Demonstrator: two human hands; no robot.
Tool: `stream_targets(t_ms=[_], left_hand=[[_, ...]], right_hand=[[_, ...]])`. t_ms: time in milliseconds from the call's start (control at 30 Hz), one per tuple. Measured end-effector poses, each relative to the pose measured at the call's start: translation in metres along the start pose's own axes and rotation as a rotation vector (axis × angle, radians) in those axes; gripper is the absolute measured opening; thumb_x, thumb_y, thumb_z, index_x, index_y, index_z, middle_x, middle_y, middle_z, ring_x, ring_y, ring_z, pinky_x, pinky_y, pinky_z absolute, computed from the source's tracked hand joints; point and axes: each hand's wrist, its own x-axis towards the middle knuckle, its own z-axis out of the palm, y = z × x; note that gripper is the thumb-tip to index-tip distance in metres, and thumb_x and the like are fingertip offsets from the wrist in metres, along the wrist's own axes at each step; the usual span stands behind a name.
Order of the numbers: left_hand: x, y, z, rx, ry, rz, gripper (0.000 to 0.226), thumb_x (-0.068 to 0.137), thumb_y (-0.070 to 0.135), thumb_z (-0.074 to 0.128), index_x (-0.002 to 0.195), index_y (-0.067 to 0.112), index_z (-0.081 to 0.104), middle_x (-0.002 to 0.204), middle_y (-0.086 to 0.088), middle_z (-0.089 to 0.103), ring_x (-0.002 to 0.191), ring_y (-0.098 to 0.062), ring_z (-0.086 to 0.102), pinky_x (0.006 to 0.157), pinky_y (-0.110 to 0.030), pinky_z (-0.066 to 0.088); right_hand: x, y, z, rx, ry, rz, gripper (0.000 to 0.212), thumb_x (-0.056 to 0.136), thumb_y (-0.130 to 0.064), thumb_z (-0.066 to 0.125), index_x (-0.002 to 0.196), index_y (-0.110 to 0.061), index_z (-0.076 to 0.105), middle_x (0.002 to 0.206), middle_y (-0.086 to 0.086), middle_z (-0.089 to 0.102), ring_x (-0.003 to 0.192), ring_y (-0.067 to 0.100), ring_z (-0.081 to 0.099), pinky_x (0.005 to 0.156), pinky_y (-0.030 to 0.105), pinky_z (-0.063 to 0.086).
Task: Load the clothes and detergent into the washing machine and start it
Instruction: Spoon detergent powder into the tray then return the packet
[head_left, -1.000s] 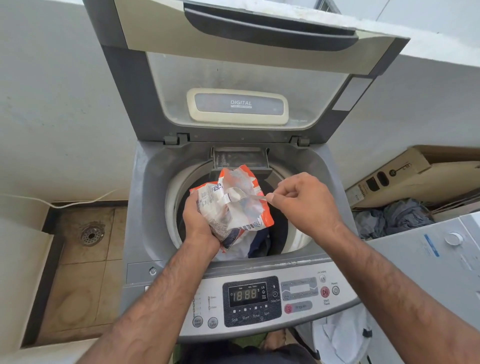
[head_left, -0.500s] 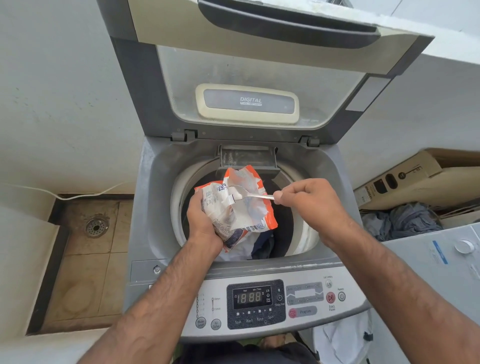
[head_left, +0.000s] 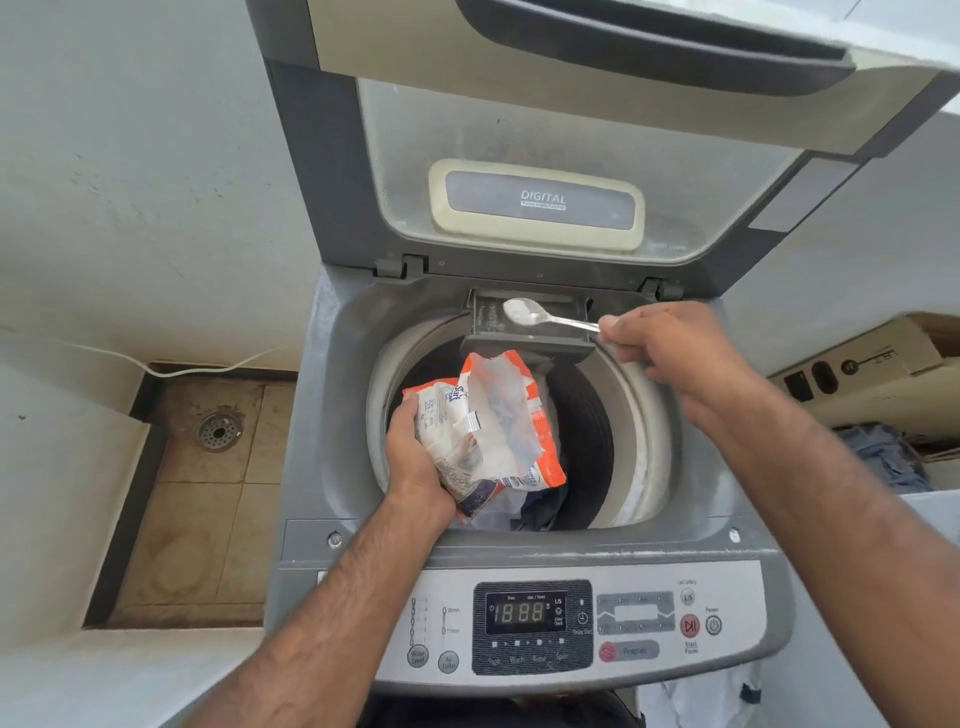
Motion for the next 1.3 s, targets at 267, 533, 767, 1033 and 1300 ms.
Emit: stream_targets(t_ms=[267,533,767,1033,1300], left_hand=[[0.001,0.003,-0.002,-0.028,0.023,-0.029,0.05,0.096,0.059,0.052,0.114,0.021,0.08,0.12,-0.011,0.077,0.114,-0.037,0.071,0.109,-0.059,0.047],[0.0,0.003,-0.001,-0.054,0.011,-0.055,0.048,0.096,0.056,0.055,0.112,0.019,0.081,0.121,-0.013,0.076,0.104,-0.034,0.073,0.106,-0.053,0.05],[0.004,0.001,-0.002,-0.069,0.001,-0.016,0.054,0.097,0.054,0.053,0.135,0.019,0.07,0.135,-0.012,0.071,0.123,-0.036,0.066,0.11,-0.056,0.047],[0.009,-0.001,-0.009,-0.065,-0.004,0.026,0.058,0.091,0.051,0.059,0.139,0.019,0.067,0.139,-0.012,0.068,0.13,-0.038,0.063,0.112,-0.061,0.044],[0.007,0.001,-0.005,-0.087,-0.01,0.018,0.057,0.092,0.051,0.059,0.137,0.018,0.068,0.137,-0.012,0.07,0.128,-0.037,0.064,0.111,-0.058,0.045]], right_hand=[[0.04,0.021,0.048,-0.055,0.086,0.007,0.017,0.089,-0.028,0.079,0.077,-0.016,0.079,0.087,-0.004,0.075,0.088,0.013,0.067,0.081,0.028,0.051],[0.031,0.036,0.074,-0.662,0.278,-0.4,0.019,0.095,-0.04,0.068,0.086,-0.026,0.077,0.099,-0.003,0.064,0.093,0.025,0.066,0.084,0.041,0.048],[0.03,0.059,0.077,-0.969,0.421,-0.81,0.02,0.092,-0.033,0.067,0.078,-0.02,0.074,0.089,-0.001,0.061,0.074,0.025,0.057,0.07,0.039,0.036],[0.025,0.064,0.077,-0.904,0.484,-0.832,0.026,0.094,-0.032,0.062,0.073,-0.019,0.072,0.087,-0.001,0.06,0.071,0.023,0.056,0.071,0.038,0.035],[-0.023,0.035,0.045,-0.307,0.42,-0.615,0.012,0.088,-0.035,0.073,0.083,-0.025,0.078,0.086,-0.009,0.066,0.067,0.009,0.061,0.071,0.035,0.052]])
